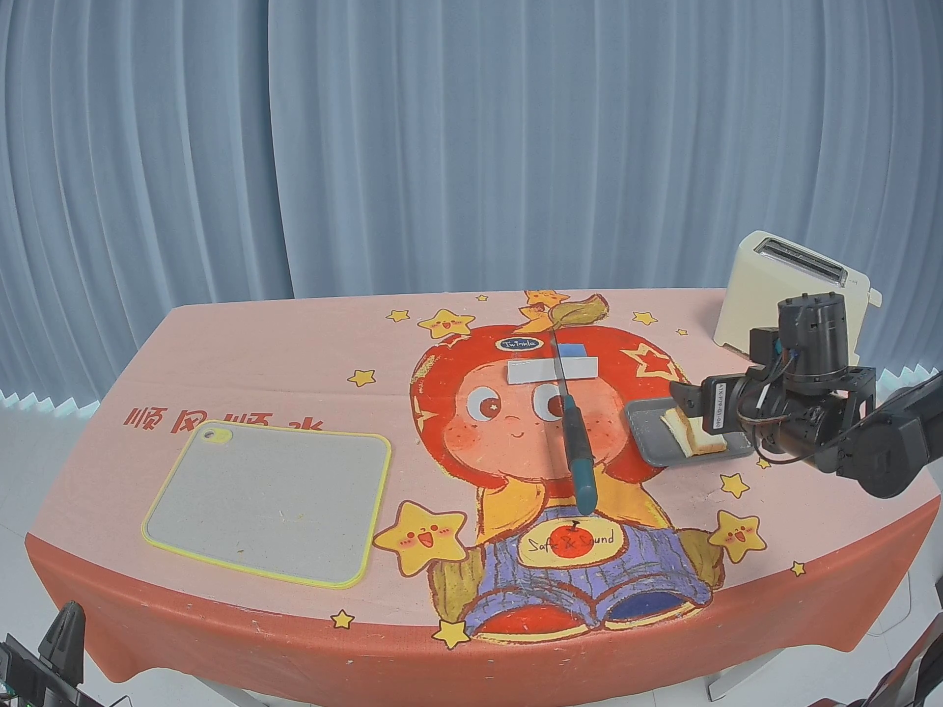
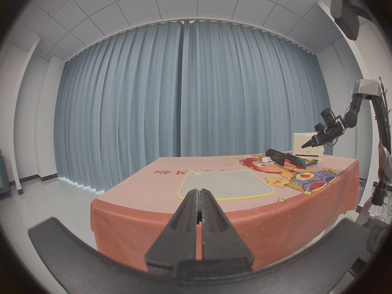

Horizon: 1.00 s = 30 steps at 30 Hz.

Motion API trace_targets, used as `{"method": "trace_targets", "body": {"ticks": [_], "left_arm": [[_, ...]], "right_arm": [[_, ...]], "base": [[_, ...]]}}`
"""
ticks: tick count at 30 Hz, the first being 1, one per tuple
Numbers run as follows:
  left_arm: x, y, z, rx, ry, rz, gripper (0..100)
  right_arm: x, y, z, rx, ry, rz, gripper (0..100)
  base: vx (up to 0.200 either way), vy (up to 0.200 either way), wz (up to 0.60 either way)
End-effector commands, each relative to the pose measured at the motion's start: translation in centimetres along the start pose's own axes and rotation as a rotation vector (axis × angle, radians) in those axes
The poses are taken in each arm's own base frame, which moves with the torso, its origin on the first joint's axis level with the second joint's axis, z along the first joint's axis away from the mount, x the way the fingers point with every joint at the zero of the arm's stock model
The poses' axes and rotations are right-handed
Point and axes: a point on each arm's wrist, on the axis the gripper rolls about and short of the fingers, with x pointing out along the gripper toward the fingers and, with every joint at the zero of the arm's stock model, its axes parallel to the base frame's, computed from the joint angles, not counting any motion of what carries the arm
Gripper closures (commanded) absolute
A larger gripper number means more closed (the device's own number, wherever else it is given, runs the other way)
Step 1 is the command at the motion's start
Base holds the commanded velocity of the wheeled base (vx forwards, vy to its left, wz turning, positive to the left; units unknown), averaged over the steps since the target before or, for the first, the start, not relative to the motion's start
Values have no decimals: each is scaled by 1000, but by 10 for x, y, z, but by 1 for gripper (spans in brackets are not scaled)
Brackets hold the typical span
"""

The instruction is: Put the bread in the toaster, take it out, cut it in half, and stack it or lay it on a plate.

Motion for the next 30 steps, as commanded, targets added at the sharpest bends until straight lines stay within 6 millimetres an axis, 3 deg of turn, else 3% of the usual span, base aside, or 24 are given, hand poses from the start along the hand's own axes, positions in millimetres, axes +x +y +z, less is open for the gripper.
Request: {"method": "trace_targets", "body": {"ticks": [1, 2, 3, 7, 13, 18, 23, 26, 30], "left_arm": [[0, 0, -5, 0, 1, 0, 100], [0, 0, -5, 0, 1, 0, 100], [0, 0, -5, 0, 1, 0, 100], [0, 0, -5, 0, 1, 0, 100], [0, 0, -5, 0, 1, 0, 100], [0, 0, -5, 0, 1, 0, 100], [0, 0, -5, -1, 1, 0, 100], [0, 0, -5, 0, 1, 0, 100], [0, 0, -5, 0, 1, 0, 100]], "right_arm": [[-13, -16, 9, 33, -44, -32, 0], [-27, -28, 21, 68, -111, -58, 0], [-27, -28, 21, 68, -111, -58, 0], [-79, -56, 41, 137, -291, -74, 0], [-123, -78, 38, 164, -396, -121, 0], [-167, -99, 19, 177, -472, -179, 0], [-187, -110, 1, 157, -503, -208, 0], [-207, -113, -28, 139, -527, -203, 0], [-216, -112, -54, 127, -528, -169, 0]], "base": [[0, 0, 0], [0, 0, 0], [0, 0, 0], [0, 0, 0], [0, 0, 0], [0, 0, 0], [0, 0, 0], [0, 0, 0], [0, 0, 0]]}}
